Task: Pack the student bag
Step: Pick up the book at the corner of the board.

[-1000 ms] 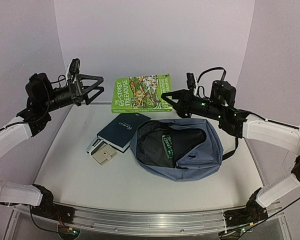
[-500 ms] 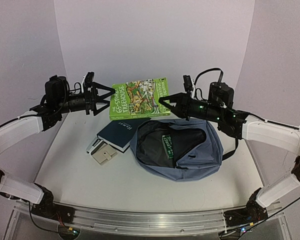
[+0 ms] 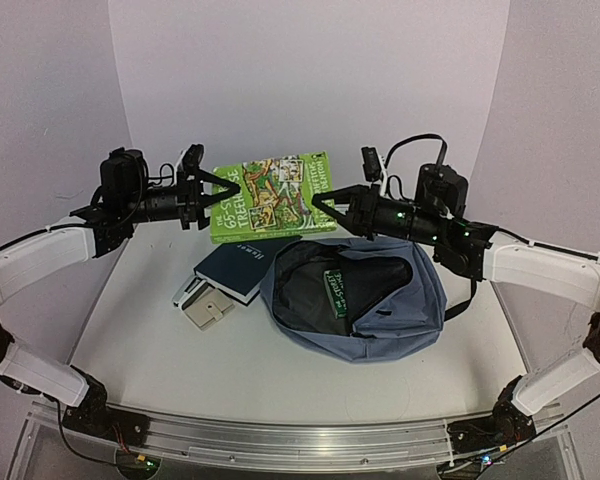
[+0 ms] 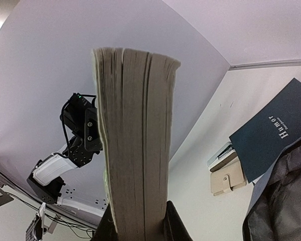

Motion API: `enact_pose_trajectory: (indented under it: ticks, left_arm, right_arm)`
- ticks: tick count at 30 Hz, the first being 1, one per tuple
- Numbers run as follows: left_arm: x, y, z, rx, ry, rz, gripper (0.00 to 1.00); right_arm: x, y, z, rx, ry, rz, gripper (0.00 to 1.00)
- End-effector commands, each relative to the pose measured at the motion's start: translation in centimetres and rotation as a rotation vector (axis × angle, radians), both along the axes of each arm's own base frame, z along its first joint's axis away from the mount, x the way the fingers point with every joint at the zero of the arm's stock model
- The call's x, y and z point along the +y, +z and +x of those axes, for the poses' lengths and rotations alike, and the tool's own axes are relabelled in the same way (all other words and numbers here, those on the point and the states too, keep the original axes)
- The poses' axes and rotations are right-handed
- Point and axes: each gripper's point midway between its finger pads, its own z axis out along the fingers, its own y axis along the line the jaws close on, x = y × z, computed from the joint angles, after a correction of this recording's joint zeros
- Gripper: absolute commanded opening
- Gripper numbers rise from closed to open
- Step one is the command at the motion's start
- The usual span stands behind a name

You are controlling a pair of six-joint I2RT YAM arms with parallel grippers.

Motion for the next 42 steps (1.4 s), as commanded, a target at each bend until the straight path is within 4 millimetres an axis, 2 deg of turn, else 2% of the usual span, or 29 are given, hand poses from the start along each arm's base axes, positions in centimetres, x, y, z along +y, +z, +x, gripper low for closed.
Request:
enact_pose_trajectory:
  ticks: [1, 6, 8, 9, 10, 13, 15, 16, 18, 22, 26, 29, 32, 35, 38, 42]
  left_arm:
    - [-0.2, 2.8, -1.3, -0.085, -0.057, -0.05, 0.52]
    - [0.0, 2.6, -1.3, -0.077, -0.037, -0.045, 0.2]
    - [0.0, 2.4, -1.0, -0.068, -0.021, -0.039, 0.08]
    - [0.1, 2.3, -0.8, -0.063, -0.011, -0.035, 0.02]
    - [0.1, 2.1, -0.7, -0.056, -0.001, -0.031, 0.01]
    - [0.4, 1.3, 0.3, -0.033, 0.053, -0.007, 0.0]
    - [0.7, 0.4, 0.9, -0.009, 0.095, 0.022, 0.0]
    - [0.9, -0.2, 1.3, 0.006, 0.117, 0.038, 0.0]
    - [1.4, -1.2, 2.0, 0.038, 0.155, 0.055, 0.0]
    - [2.3, -3.0, 2.9, 0.094, 0.202, 0.072, 0.0]
    - [2.5, -4.4, 3.2, 0.126, 0.218, 0.091, 0.0]
    - [2.4, -5.3, 3.2, 0.148, 0.214, 0.099, 0.0]
    - [2.4, -6.1, 3.2, 0.172, 0.21, 0.11, 0.0]
    - [2.3, -6.9, 3.3, 0.193, 0.21, 0.12, 0.0]
    - [2.3, -7.0, 3.3, 0.198, 0.208, 0.119, 0.0]
    - [2.2, -7.5, 3.3, 0.21, 0.204, 0.123, 0.0]
  right_arm:
    - [-0.8, 6.0, 0.5, -0.158, -0.065, 0.152, 0.0]
    - [-0.7, 4.6, 1.6, -0.13, -0.109, 0.107, 0.0]
    - [-0.8, 3.5, 2.3, -0.115, -0.146, 0.056, 0.06]
    - [-1.0, 3.1, 2.6, -0.114, -0.167, 0.03, 0.17]
    - [-1.4, 2.6, 2.9, -0.111, -0.193, 0.0, 0.29]
    - [-2.9, 1.1, 3.8, -0.104, -0.292, -0.12, 0.62]
    - [-4.7, -0.1, 4.6, -0.092, -0.386, -0.22, 0.82]
    - [-5.8, -1.1, 5.0, -0.074, -0.438, -0.288, 0.89]
    - [-8.6, -3.5, 5.5, -0.026, -0.554, -0.433, 0.97]
    - [-13.8, -7.5, 5.9, 0.072, -0.688, -0.621, 0.98]
    - [-18.7, -11.9, 6.4, 0.198, -0.742, -0.683, 0.98]
    - [-21.2, -15.2, 6.5, 0.265, -0.745, -0.731, 0.98]
    - [-20.9, -17.5, 6.5, 0.292, -0.693, -0.753, 0.98]
    - [-19.5, -19.8, 6.4, 0.322, -0.608, -0.76, 0.96]
    - [-18.5, -20.7, 6.5, 0.331, -0.563, -0.74, 0.89]
    - [-17.6, -21.1, 7.1, 0.335, -0.541, -0.715, 0.73]
